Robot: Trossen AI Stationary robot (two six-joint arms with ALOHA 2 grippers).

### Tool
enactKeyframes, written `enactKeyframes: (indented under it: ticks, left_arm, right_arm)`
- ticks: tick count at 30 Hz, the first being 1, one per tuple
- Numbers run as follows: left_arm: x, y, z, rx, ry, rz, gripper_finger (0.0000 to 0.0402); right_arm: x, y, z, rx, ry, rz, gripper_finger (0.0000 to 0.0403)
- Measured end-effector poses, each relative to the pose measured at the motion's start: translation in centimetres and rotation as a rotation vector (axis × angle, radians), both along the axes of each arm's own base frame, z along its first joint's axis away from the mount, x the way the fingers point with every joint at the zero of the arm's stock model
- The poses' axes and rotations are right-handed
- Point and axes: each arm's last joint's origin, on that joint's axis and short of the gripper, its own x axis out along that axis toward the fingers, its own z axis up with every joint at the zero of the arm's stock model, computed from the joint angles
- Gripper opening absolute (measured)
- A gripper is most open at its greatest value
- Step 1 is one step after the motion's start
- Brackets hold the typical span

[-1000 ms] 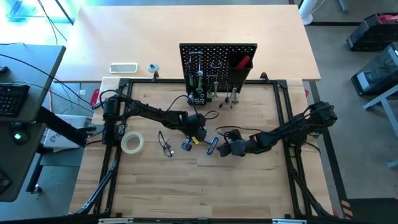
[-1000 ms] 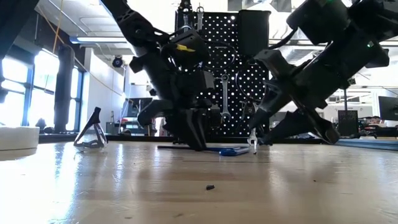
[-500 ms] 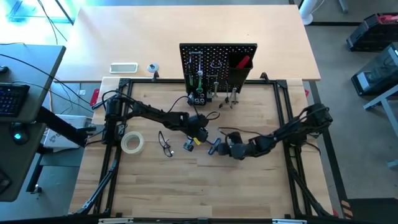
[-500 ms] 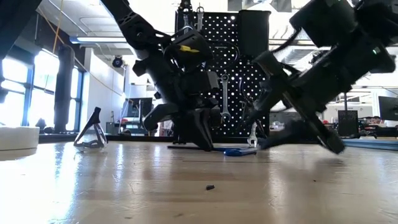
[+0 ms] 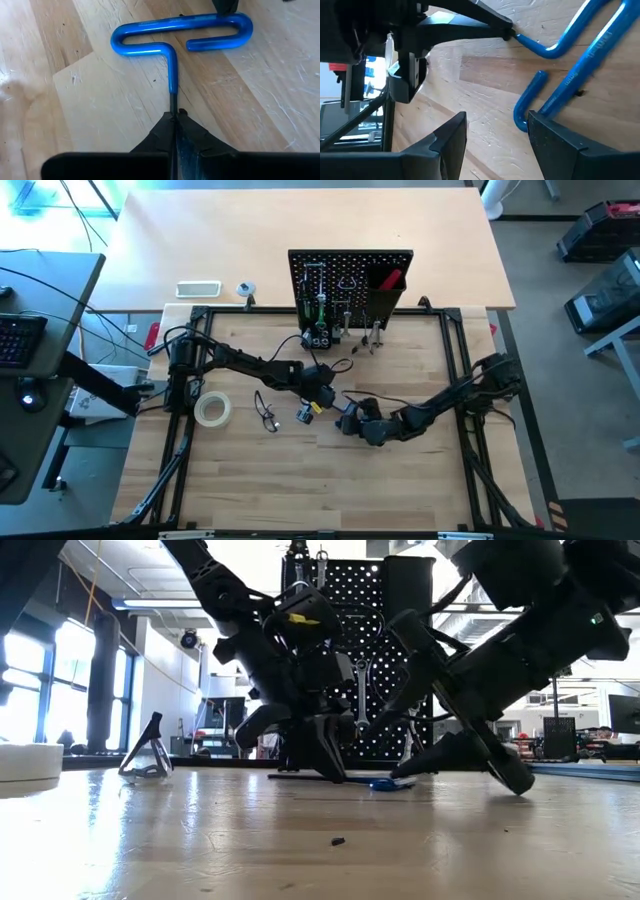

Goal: Hang tools onto peg board
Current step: Put the pick tool into the black bin on the peg board

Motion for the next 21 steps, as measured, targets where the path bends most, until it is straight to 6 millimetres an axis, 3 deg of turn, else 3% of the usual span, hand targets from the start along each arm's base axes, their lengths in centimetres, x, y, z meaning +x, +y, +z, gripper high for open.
enactKeyframes:
  ticks: [7, 12, 21]
  left_arm:
    - [-0.1, 0.1, 0.5, -0.002, -0.014, 0.002, 0.0000]
    - [0.0, 0.1, 0.6, -0.003, -0.021, -0.001, 0.0000]
    - [0.2, 0.0, 0.8, -0.012, -0.045, -0.005, 0.0000]
  right_arm:
    - [-1.2, 1.3, 0.4, 0.016, 0.034, -0.013, 0.0202]
    - [-2.7, 1.1, 1.0, -0.036, 0.117, -0.057, 0.0202]
    - [-2.2, 0.0, 1.0, -0.008, 0.141, -0.055, 0.0202]
